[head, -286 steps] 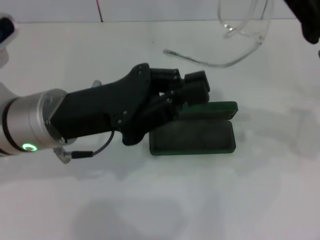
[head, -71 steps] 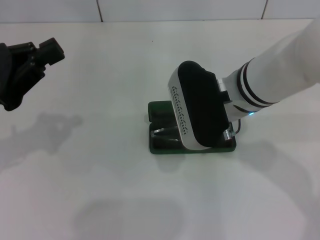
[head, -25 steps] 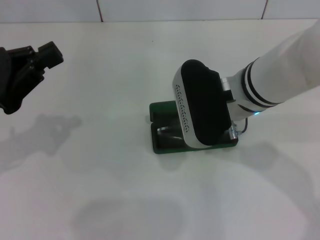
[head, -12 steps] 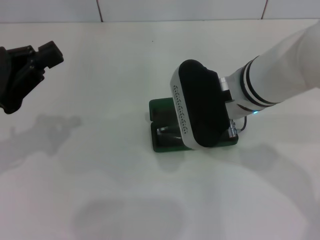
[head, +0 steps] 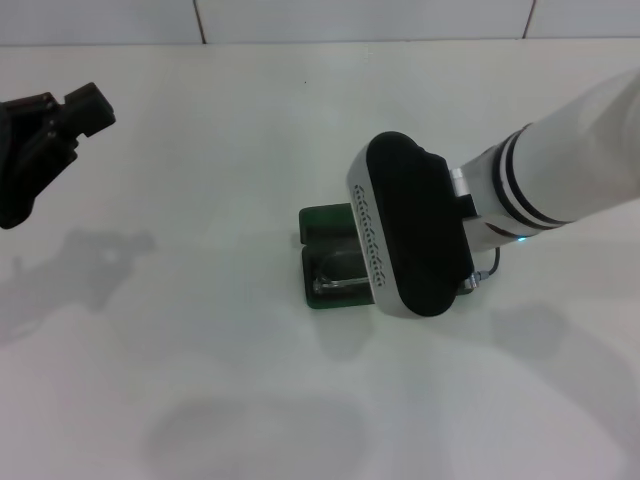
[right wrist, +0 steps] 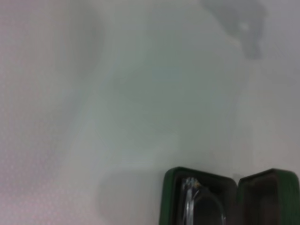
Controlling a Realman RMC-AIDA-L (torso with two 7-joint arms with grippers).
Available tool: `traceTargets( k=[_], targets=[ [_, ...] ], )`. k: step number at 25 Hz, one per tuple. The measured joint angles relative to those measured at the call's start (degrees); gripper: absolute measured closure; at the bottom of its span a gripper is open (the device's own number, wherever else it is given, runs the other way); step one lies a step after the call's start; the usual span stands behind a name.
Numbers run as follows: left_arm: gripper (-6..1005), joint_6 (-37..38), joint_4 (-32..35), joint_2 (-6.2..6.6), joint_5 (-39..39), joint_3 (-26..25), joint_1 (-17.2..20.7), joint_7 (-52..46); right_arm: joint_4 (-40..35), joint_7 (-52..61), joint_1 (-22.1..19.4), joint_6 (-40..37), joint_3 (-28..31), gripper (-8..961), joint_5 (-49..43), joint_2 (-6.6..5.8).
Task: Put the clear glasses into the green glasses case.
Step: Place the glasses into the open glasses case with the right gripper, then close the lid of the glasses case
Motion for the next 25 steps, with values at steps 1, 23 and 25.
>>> traceTargets(
  k=[1, 23, 25],
  targets=[
    [944, 0.03, 0.03, 0.0, -0.04, 0.0, 0.01, -0.01, -0.5, 0.03, -0.29, -0.31, 0.0, 773, -0.06, 0.0],
    [941, 0.71, 0.9, 0.32, 0.17, 0.13, 0.09, -0.84, -19.1, -0.52, -18.1, -14.14, 29.11, 779, 19.28, -0.2],
    [941, 0.7, 0.91, 0.24, 0.18, 0.22, -0.29, -0.84, -17.16, -0.53, -18.6, -15.4, 29.49, 780, 19.2, -0.12]
  ],
)
